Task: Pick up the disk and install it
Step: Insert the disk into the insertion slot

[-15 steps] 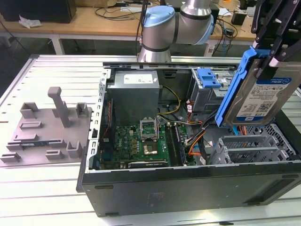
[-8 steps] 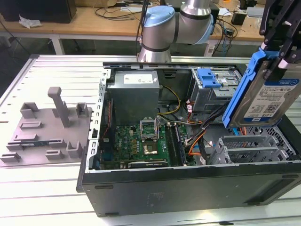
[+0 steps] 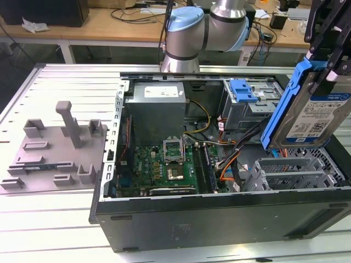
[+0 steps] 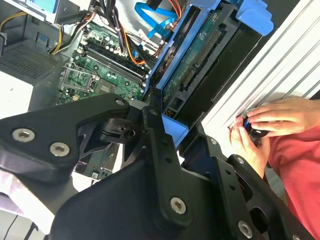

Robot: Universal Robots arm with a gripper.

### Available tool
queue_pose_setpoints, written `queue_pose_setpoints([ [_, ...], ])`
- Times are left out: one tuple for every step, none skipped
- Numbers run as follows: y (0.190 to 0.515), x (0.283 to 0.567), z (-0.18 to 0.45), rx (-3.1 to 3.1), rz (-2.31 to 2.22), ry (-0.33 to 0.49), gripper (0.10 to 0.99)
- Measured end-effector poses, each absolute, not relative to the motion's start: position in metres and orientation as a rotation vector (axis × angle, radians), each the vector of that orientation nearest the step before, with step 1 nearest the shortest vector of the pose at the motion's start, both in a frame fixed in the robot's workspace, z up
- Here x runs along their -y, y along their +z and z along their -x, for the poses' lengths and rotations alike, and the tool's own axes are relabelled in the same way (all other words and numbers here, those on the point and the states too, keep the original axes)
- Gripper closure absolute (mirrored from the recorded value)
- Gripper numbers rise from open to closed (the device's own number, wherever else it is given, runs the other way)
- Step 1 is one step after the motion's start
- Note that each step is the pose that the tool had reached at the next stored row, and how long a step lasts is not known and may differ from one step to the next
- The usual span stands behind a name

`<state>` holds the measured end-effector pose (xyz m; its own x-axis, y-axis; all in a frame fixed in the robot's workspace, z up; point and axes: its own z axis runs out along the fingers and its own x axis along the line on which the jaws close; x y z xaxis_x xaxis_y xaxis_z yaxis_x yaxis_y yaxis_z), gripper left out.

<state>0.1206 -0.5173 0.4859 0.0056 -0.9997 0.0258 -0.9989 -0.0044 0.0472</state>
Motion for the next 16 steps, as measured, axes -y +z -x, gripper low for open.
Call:
queue_pose_setpoints([
  [0.4858, 0.5175, -0.1205, 2.18, -2.19, -0.023, 0.718],
  [0.4857, 0.5177, -0.1206, 2.18, -2.19, -0.023, 0.718],
  [0.4857, 0.5177, -0.1205, 2.179, -2.19, -0.023, 0.718],
  [0.4855, 0.5178, -0.1206, 2.179, -2.19, -0.023, 0.718],
  [0.485, 0.5183, -0.1206, 2.179, -2.19, -0.023, 0.718],
  [0.4846, 0.5188, -0.1206, 2.18, -2.19, -0.023, 0.718],
  [0.4843, 0.5196, -0.1205, 2.18, -2.19, -0.023, 0.718],
  [0.4838, 0.5205, -0.1206, 2.18, -2.19, -0.023, 0.718],
  [0.4834, 0.5208, -0.1206, 2.18, -2.19, -0.023, 0.718],
  [0.4832, 0.5211, -0.1206, 2.18, -2.19, -0.023, 0.718],
  [0.4828, 0.5215, -0.1206, 2.18, -2.19, -0.023, 0.718],
  [0.4824, 0.5223, -0.1206, 2.18, -2.19, -0.023, 0.718],
  [0.482, 0.5234, -0.1206, 2.18, -2.19, -0.023, 0.718],
  [0.4814, 0.5248, -0.1207, 2.18, -2.19, -0.023, 0.718],
  [0.481, 0.5255, -0.1207, 2.18, -2.19, -0.023, 0.718],
  [0.4806, 0.5261, -0.1208, 2.18, -2.19, -0.023, 0.718],
])
